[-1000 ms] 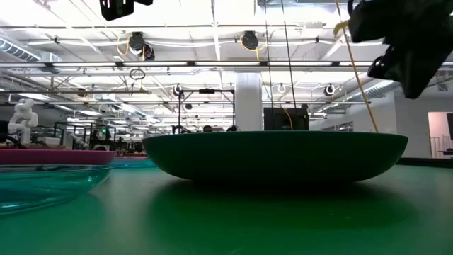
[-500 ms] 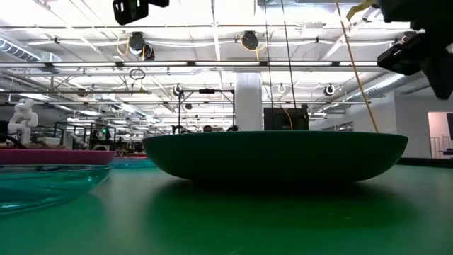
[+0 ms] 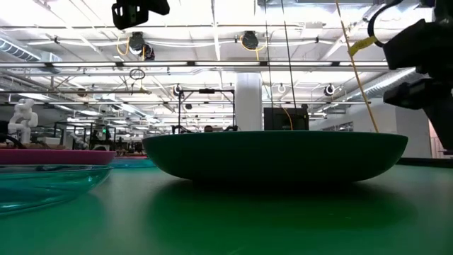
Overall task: Stack plastic plates
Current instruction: Stack the black plate on top of the green plate
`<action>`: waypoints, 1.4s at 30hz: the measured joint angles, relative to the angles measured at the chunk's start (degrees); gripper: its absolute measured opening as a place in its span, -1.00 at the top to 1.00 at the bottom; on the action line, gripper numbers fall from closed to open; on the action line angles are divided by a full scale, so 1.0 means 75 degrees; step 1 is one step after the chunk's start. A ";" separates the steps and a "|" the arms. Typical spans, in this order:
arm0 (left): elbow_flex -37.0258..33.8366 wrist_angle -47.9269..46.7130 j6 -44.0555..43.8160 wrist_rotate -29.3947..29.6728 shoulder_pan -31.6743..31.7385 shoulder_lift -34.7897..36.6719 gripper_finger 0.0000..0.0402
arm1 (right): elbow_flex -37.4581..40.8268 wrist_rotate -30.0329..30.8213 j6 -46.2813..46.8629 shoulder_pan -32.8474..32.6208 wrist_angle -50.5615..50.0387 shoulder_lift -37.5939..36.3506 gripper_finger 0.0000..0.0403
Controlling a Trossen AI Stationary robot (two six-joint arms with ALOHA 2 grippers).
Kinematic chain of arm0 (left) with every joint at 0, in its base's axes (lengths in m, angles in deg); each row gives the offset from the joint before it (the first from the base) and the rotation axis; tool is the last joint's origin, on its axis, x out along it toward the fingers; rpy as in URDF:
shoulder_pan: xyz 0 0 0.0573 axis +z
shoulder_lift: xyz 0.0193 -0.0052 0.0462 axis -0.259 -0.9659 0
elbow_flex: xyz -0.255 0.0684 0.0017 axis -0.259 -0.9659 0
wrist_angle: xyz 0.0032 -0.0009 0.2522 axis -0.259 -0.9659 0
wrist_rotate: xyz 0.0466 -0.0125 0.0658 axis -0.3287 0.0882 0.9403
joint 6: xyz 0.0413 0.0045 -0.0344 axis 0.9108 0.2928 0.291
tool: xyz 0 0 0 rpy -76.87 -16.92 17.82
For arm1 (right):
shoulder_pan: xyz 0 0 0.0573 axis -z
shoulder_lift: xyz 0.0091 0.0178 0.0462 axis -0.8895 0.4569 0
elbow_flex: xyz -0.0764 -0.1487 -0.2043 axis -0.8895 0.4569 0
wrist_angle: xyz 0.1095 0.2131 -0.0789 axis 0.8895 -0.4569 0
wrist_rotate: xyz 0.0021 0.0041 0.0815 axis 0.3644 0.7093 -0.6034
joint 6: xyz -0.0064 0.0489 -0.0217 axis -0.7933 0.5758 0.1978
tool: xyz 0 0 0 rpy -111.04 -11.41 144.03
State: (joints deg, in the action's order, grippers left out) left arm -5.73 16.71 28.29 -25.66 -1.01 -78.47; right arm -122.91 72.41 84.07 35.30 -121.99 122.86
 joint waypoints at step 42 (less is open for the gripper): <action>0.0003 -0.0012 0.0425 0.0343 -0.0018 0.0000 0.92 | -0.0003 -0.0359 0.0320 0.0003 0.1367 0.1072 0.90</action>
State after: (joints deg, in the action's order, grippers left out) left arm -5.70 16.63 31.47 -23.09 -1.15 -78.48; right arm -122.93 69.72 86.47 35.33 -111.74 130.90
